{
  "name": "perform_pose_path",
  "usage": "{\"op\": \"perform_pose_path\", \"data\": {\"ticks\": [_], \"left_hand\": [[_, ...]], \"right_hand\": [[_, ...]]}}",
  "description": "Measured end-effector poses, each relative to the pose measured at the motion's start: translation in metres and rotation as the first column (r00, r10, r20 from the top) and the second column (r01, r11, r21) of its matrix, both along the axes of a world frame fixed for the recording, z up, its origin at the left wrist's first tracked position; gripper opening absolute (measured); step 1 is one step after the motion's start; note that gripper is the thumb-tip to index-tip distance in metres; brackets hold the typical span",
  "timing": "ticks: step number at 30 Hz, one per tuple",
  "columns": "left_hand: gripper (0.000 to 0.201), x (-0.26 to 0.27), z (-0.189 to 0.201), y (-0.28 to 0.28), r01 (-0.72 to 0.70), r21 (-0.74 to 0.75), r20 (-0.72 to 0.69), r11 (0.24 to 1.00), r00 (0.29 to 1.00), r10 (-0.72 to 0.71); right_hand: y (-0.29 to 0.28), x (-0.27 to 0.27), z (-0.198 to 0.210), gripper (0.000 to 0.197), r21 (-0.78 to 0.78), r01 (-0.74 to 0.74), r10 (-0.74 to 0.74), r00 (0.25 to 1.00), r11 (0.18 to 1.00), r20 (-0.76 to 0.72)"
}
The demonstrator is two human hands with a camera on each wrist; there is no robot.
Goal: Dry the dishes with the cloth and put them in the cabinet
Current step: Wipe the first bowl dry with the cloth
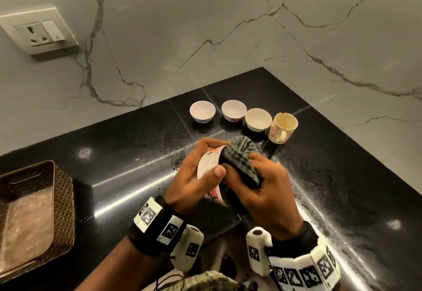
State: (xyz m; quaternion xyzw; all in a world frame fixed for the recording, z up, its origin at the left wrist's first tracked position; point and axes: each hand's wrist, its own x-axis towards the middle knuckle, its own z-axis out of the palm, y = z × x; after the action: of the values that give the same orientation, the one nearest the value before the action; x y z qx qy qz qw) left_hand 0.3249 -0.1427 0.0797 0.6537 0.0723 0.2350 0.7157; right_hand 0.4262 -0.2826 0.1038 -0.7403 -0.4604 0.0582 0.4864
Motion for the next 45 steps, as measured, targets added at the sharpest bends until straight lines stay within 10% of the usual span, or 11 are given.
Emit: {"op": "perform_pose_path", "data": {"ticks": [6, 12, 18, 23, 27, 34, 39, 45], "left_hand": [[0.084, -0.003, 0.002, 0.012, -0.132, 0.013, 0.009, 0.991, 0.991, 0.132], [0.082, -0.001, 0.002, 0.003, 0.075, -0.033, -0.005, 0.997, 0.997, -0.075], [0.082, 0.004, 0.008, 0.002, -0.027, -0.067, 0.006, 0.997, 1.000, 0.027], [0.095, 0.006, 0.012, 0.016, -0.093, -0.141, 0.000, 0.986, 0.996, 0.095], [0.091, 0.004, 0.012, 0.024, 0.012, -0.236, 0.003, 0.972, 1.000, -0.012], [0.058, 0.011, 0.021, 0.024, 0.079, -0.068, -0.067, 0.995, 0.994, -0.084], [0.036, 0.018, 0.038, 0.028, 0.012, 0.076, 0.047, 0.997, 0.999, -0.016], [0.034, 0.026, 0.040, 0.015, -0.097, 0.226, 0.256, 0.969, 0.966, 0.037]], "right_hand": [[-0.012, 0.008, -0.001, 0.027, 0.107, 0.065, -0.087, 0.973, 0.992, 0.213], [-0.007, 0.008, 0.007, 0.013, 0.137, -0.335, 0.360, 0.901, 0.932, -0.242], [0.008, -0.003, -0.006, 0.047, 0.096, -0.018, 0.007, 0.993, 0.995, 0.117], [-0.002, -0.005, 0.001, 0.073, 0.329, -0.313, 0.417, 0.849, 0.891, -0.323], [0.000, 0.009, -0.003, 0.039, 0.228, -0.392, 0.380, 0.920, 0.891, 0.097], [0.004, 0.013, -0.006, 0.008, 0.080, -0.162, 0.064, 0.724, 0.983, 0.687], [0.022, -0.005, -0.008, 0.034, 0.020, 0.133, -0.121, 0.813, 0.991, 0.570], [0.024, -0.005, 0.012, 0.028, 0.086, -0.029, 0.016, 0.990, 0.996, 0.143]]}}
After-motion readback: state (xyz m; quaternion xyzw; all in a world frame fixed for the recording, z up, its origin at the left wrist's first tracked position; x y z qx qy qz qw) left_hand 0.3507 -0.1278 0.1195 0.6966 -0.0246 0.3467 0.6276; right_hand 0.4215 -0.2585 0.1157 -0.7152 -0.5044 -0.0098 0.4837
